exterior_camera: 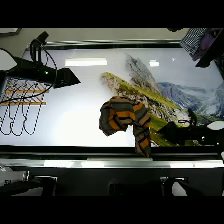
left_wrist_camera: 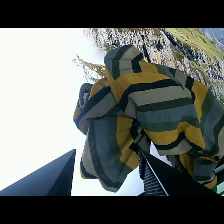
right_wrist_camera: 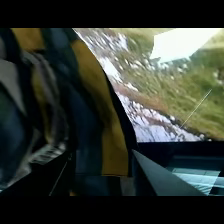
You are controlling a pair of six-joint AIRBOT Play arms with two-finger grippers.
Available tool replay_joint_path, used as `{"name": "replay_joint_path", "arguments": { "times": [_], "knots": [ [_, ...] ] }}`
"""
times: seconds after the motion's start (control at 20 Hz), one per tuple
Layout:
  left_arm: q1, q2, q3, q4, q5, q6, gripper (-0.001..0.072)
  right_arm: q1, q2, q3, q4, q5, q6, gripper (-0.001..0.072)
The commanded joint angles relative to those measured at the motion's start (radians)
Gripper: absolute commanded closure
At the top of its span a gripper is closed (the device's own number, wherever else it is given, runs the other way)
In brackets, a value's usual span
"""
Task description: Fold the clothes and pants, and hang the long-sleeved shirts on hangers.
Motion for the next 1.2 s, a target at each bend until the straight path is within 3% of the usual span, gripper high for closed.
{"name": "replay_joint_path", "arguments": {
  "times": [0.0,0.3,0.45,0.75,0.85,0.9,1.0,1.05,1.15],
  "knots": [
    [0.002,-0.001,0.0,0.002,-0.003,0.001,0.0244,-0.004,0.0,-0.138,0.055,-0.069,-0.057,0.0294],
    [0.002,-0.001,0.0,0.002,-0.003,-0.014,0.0241,-0.004,-0.002,-0.224,0.122,-0.166,-0.085,0.0294],
    [0.002,-0.001,0.0,0.002,-0.002,-0.023,0.0147,-0.004,-0.038,-0.238,0.203,-0.181,-0.122,0.0294],
    [0.011,-0.001,0.0,0.003,-0.001,-0.031,0.0147,-0.004,-0.154,-0.238,0.243,-0.18,-0.166,0.03],
    [0.019,-0.002,0.0,0.014,-0.002,-0.038,0.0147,-0.004,-0.173,-0.238,0.267,-0.181,-0.187,0.0363],
    [0.027,-0.003,-0.001,0.023,-0.002,-0.037,0.0147,-0.004,-0.178,-0.238,0.277,-0.182,-0.203,0.0436],
    [0.044,-0.007,-0.014,0.029,-0.002,-0.038,0.0147,-0.004,-0.179,-0.237,0.294,-0.181,-0.243,0.0649],
    [0.055,-0.007,-0.035,0.029,-0.002,-0.037,0.0147,-0.004,-0.179,-0.237,0.301,-0.181,-0.256,0.0687],
    [0.08,-0.005,-0.119,0.029,-0.003,-0.026,0.0149,-0.004,-0.178,-0.237,0.301,-0.177,-0.257,0.0687]
  ]
}}
